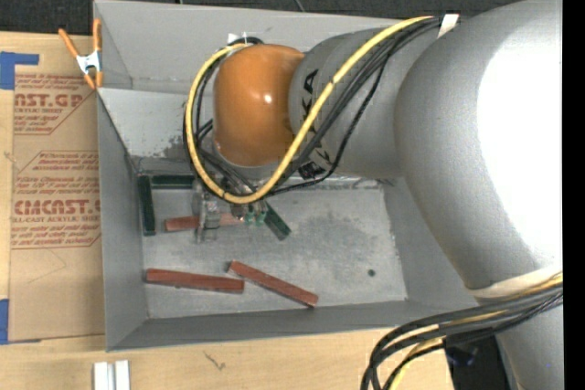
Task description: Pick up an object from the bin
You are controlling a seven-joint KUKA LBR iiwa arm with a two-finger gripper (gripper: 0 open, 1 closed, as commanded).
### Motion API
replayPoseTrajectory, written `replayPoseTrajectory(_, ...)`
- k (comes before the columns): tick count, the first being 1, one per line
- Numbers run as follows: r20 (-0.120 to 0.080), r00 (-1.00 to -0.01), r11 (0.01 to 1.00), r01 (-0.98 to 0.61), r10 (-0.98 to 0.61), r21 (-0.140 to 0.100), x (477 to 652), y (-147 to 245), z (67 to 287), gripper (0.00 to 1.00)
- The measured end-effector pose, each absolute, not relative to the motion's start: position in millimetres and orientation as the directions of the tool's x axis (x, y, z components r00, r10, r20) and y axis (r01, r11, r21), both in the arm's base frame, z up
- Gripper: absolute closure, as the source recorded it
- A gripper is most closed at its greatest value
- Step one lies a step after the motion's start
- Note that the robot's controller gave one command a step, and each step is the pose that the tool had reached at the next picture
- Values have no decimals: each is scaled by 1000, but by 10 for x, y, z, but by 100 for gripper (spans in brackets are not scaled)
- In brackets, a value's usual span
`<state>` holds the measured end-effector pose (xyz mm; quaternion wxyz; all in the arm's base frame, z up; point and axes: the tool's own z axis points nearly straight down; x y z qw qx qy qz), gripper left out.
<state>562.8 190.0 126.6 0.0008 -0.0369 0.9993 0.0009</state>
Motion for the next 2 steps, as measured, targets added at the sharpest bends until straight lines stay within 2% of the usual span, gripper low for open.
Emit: replayPoseTrajectory(2,2,-997,997,-73,-73,1,5622,1901,1331,100)
